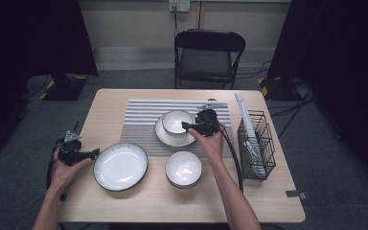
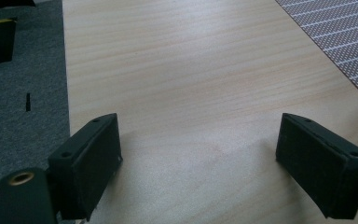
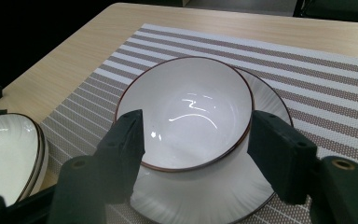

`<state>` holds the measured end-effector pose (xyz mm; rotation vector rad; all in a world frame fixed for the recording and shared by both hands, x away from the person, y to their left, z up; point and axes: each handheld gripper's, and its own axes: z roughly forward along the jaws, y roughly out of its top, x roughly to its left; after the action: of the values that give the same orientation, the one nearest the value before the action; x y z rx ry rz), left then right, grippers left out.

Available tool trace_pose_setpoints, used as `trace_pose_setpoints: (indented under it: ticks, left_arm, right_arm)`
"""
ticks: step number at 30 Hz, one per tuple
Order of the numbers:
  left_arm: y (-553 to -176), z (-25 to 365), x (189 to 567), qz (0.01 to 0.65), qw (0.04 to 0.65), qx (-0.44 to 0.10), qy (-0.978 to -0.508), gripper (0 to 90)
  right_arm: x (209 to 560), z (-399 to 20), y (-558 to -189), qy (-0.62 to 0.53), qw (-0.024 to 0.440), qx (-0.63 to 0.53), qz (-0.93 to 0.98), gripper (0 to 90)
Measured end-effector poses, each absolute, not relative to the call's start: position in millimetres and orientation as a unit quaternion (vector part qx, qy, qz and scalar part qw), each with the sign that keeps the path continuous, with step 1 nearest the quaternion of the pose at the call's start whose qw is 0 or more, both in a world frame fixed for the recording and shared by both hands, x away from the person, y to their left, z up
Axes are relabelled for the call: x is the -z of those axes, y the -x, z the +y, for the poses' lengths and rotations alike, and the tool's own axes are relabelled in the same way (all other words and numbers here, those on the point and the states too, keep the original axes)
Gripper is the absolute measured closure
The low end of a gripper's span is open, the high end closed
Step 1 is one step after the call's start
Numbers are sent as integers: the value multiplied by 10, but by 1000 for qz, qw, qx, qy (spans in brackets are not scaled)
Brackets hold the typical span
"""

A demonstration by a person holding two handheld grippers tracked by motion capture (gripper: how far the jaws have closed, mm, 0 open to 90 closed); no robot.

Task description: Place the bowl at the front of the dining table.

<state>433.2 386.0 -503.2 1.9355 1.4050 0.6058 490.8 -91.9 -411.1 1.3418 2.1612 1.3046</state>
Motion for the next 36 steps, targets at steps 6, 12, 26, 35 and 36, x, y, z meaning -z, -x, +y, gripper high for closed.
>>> trace_pose_setpoints:
  ticks: [6, 12, 26, 35, 36]
  left_arm:
    - [-4332, 3860, 5032, 537, 331, -232, -740, 134]
    - [-4331, 3859, 5032, 538, 331, -232, -740, 134]
    - [-4330, 3859, 5033, 538, 331, -232, -740, 134]
    - [-4331, 3859, 5032, 538, 331, -232, -740, 134]
    - [-4331, 3859, 5032, 538, 331, -232, -740, 134]
  right_arm:
    - [4065, -973, -4802, -455, 144, -454, 752, 391]
    - [4038, -1020, -4693, -448, 156, -457, 752, 433]
    - [4020, -1078, -4459, -432, 138, -486, 747, 463]
    - [4018, -1180, -4319, -431, 130, -487, 748, 456]
    - [4018, -1191, -4314, -432, 126, -488, 748, 453]
